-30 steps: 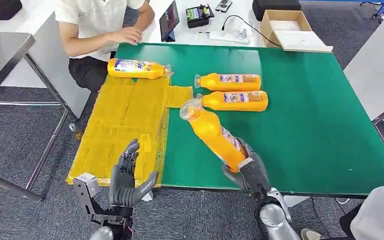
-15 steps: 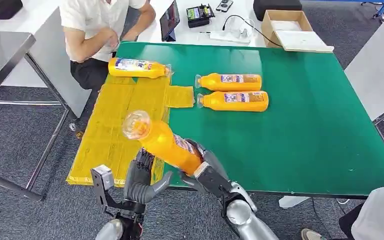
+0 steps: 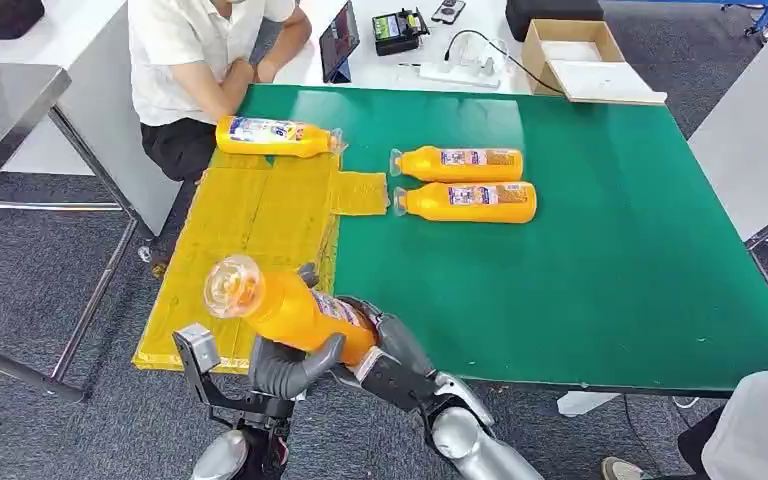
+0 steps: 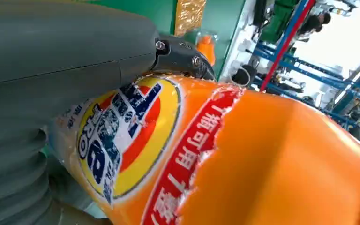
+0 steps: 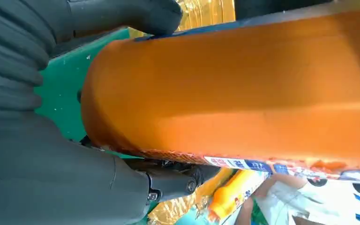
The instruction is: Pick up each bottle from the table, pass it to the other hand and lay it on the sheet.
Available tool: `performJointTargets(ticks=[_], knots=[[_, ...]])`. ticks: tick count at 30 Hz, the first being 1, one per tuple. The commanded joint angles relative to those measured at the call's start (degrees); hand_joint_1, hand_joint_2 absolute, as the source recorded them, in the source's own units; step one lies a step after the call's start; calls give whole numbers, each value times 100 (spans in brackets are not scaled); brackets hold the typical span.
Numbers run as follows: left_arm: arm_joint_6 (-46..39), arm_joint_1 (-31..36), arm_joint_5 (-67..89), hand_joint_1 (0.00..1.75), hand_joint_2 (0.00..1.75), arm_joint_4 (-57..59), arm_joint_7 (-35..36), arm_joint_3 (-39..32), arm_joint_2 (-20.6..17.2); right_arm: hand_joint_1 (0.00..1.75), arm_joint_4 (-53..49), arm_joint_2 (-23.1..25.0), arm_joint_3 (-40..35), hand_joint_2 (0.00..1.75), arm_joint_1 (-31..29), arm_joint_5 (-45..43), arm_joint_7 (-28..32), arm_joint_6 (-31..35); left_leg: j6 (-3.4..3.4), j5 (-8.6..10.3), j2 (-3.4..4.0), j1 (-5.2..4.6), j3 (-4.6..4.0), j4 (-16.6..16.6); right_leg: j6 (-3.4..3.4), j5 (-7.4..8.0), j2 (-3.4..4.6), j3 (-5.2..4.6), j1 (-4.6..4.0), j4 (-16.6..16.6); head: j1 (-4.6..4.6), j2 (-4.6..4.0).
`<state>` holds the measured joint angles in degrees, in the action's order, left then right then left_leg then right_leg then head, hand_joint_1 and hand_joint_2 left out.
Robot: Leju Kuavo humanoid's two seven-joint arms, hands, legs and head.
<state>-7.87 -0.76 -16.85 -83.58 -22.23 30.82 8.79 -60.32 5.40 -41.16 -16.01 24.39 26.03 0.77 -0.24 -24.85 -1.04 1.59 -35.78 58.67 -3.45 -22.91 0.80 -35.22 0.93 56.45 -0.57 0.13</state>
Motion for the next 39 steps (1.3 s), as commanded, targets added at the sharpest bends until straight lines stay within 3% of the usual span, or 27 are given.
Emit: performJointTargets(ticks=[1, 10, 11, 12, 15, 16, 17, 18, 22, 23, 27, 31, 39], knots=[[-188, 268, 127, 0, 175, 94, -115, 85, -47, 175, 864, 4, -486, 175, -335, 73, -103, 75, 10, -3, 5, -3, 24, -8, 12, -5, -10, 24, -3, -7, 0, 0], [-135, 294, 115, 0, 175, 115, -100, 156, -72, 175, 953, 24, -530, 175, -374, 104, -133, 110, 7, -1, 2, 0, 13, -5, 8, -2, -9, 15, -3, -6, 0, 0], [-66, 314, 111, 87, 175, 147, -108, 209, -99, 175, 1003, 53, -515, 175, -387, 59, -118, 120, 11, -4, 4, -2, 28, -9, 13, -6, -12, 29, -4, -8, 0, 0], [117, 347, 85, 175, 175, 255, -101, 268, -125, 164, 1046, 49, -515, 175, -396, 53, -106, 205, 10, -4, 6, -2, 24, -7, 12, -5, -8, 23, -2, -6, 2, 0], [117, 347, 85, 175, 175, 255, -101, 268, -125, 164, 1046, 49, -515, 175, -396, 53, -106, 205, 8, -1, -1, -2, 17, -7, 9, -4, -12, 16, -2, -6, 0, 0], [121, 347, 81, 175, 175, 266, -98, 258, -128, 127, 1033, 46, -503, 175, -379, 55, -103, 232, 7, -1, 0, -3, 15, -7, 8, -4, -11, 13, 0, -5, 2, 0], [152, 337, 42, 175, 175, 269, -61, 245, -129, 9, 1022, 67, -458, 175, -347, 43, -107, 308, 11, -4, 3, -4, 30, -10, 13, -8, -14, 28, -2, -8, 0, 0], [212, 319, -35, 175, 175, 262, -7, 219, -135, 0, 989, 97, -386, 175, -290, 16, -81, 411, 9, -2, 0, -2, 21, -9, 11, -5, -14, 20, -2, -8, 0, 0], [338, 296, -178, 175, 175, 260, 78, 186, -157, 0, 978, 111, -388, 175, -254, 50, -100, 476, 6, 0, 1, -2, 11, -7, 8, -2, -8, 9, -1, -6, 0, 0], [428, 262, -309, 175, 175, 243, 152, 135, -161, 0, 950, 129, -328, 0, -215, 43, -102, 594, 11, -5, 10, -4, 27, -10, 13, -5, -6, 23, -1, -8, 0, 0], [418, 155, -407, 175, 175, 148, 212, -35, -128, 0, 795, 149, -211, 0, -50, 2, 73, 827, 12, -7, 4, -4, 37, -14, 17, -11, -16, 34, -3, -10, 0, 0], [-162, 188, -34, 175, 175, 142, 132, -416, -210, 0, 555, 122, -193, 0, 127, 76, 161, 1031, 9, -7, 9, -3, 27, -10, 13, -8, -6, 22, -2, -7, 0, 0], [-1851, 547, 2985, 175, 175, 567, 41, -1353, -539, 0, -212, 51, -329, 0, 544, 710, 187, 1537, 8, -3, 8, -2, 30, -13, 18, -7, -10, 24, -5, -6, 0, 0]])
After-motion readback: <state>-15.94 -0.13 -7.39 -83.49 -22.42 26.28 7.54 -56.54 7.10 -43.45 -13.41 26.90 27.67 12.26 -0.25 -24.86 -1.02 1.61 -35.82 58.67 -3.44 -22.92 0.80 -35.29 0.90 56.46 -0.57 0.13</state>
